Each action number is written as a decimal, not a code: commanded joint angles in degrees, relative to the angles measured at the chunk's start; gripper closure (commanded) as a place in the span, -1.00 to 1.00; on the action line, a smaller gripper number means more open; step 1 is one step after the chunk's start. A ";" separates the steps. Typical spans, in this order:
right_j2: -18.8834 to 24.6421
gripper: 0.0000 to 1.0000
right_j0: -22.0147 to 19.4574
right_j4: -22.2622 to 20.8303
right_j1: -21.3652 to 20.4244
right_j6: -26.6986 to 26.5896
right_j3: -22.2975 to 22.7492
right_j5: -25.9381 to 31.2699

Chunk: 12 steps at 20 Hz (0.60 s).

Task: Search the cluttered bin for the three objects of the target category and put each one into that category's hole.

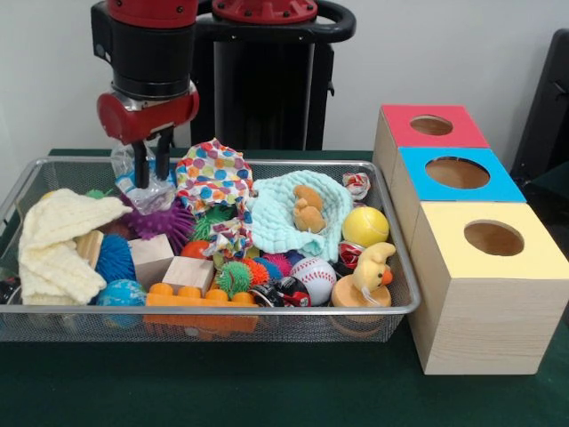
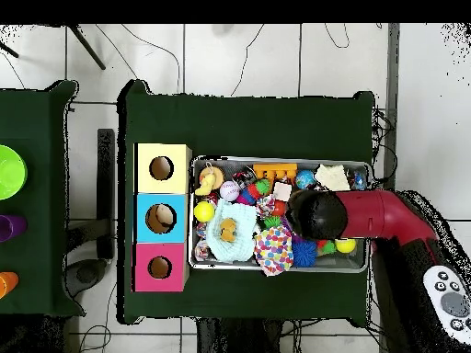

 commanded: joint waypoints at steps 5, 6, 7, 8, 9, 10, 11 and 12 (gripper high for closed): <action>-4.07 1.00 2.98 2.77 -2.12 12.74 7.94 -3.16; -4.33 1.00 3.20 2.97 -2.21 13.10 8.20 -3.43; -4.61 1.00 3.44 3.21 -2.28 13.41 8.42 -3.67; -4.88 1.00 3.68 3.45 -2.35 13.72 8.63 -3.92; -5.24 1.00 3.96 3.72 -2.44 13.96 8.84 -4.15; -5.59 1.00 4.45 3.95 -2.44 14.32 8.94 -4.33; -5.86 1.00 4.68 4.20 -2.59 14.47 9.19 -4.51; -6.14 1.00 4.91 4.44 -2.73 14.62 9.45 -4.69</action>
